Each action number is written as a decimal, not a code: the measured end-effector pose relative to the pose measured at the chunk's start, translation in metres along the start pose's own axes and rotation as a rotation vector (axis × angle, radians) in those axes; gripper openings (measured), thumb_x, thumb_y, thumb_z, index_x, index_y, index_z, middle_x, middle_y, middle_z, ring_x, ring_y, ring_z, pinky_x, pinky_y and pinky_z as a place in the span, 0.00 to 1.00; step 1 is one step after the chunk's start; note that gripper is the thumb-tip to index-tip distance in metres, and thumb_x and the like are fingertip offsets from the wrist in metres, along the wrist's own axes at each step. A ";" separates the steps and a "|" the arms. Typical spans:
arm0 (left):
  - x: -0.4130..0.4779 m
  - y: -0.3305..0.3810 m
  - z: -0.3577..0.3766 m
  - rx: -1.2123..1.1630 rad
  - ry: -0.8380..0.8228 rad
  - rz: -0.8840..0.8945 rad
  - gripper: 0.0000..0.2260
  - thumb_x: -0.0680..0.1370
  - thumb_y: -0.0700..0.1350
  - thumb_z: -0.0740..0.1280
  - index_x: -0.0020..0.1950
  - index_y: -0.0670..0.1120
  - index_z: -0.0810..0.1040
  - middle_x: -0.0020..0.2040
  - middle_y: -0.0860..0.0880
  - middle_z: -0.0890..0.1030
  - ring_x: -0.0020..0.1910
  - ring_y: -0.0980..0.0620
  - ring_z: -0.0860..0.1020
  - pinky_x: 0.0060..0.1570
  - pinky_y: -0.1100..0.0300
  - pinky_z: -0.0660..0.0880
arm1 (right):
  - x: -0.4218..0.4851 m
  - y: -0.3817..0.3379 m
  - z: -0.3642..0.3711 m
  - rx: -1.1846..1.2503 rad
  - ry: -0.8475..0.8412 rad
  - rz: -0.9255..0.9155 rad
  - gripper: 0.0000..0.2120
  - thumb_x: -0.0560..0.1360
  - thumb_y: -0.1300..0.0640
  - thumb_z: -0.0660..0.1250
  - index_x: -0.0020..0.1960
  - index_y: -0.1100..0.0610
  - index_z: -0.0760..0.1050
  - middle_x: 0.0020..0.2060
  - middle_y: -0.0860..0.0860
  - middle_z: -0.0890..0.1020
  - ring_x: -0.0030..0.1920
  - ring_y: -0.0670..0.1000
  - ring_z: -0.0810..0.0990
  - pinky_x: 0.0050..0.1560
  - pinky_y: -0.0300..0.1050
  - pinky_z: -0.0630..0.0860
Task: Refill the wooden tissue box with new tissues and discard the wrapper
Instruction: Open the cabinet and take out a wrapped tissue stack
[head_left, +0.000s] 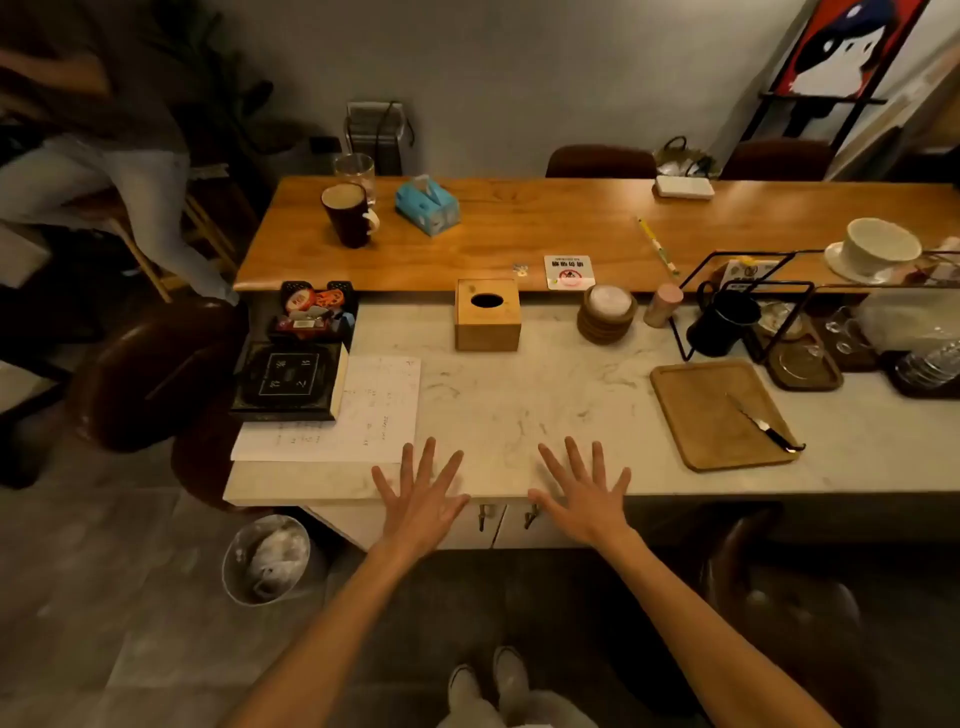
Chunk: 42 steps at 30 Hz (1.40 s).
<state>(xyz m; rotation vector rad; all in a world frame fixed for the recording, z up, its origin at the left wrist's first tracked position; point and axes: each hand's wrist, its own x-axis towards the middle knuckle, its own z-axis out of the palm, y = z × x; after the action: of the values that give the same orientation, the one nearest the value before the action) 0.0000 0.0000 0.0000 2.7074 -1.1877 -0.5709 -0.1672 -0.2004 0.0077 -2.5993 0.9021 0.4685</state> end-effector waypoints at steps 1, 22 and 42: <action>0.007 0.000 0.011 0.055 -0.038 -0.020 0.31 0.78 0.68 0.45 0.78 0.62 0.41 0.79 0.49 0.35 0.76 0.41 0.31 0.67 0.26 0.34 | 0.009 0.001 0.011 -0.072 -0.023 0.024 0.36 0.72 0.25 0.39 0.74 0.35 0.30 0.77 0.47 0.33 0.75 0.61 0.28 0.68 0.77 0.35; 0.039 -0.024 0.098 0.299 0.515 0.022 0.29 0.76 0.66 0.57 0.76 0.59 0.63 0.78 0.43 0.61 0.77 0.38 0.59 0.62 0.20 0.49 | 0.063 0.042 0.121 -0.319 0.995 -0.157 0.30 0.74 0.32 0.62 0.71 0.44 0.70 0.69 0.49 0.75 0.70 0.51 0.72 0.63 0.75 0.63; 0.074 -0.014 0.191 -0.265 1.483 0.219 0.19 0.79 0.51 0.63 0.68 0.46 0.72 0.68 0.42 0.71 0.71 0.43 0.65 0.73 0.50 0.58 | 0.127 0.047 0.145 0.043 1.885 -0.369 0.17 0.80 0.46 0.59 0.44 0.52 0.82 0.40 0.51 0.83 0.44 0.54 0.78 0.53 0.50 0.66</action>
<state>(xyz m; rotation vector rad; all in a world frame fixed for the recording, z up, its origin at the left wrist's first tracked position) -0.0194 -0.0378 -0.2010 1.8143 -0.7645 1.0561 -0.1307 -0.2398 -0.1831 -2.3910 0.6148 -2.2914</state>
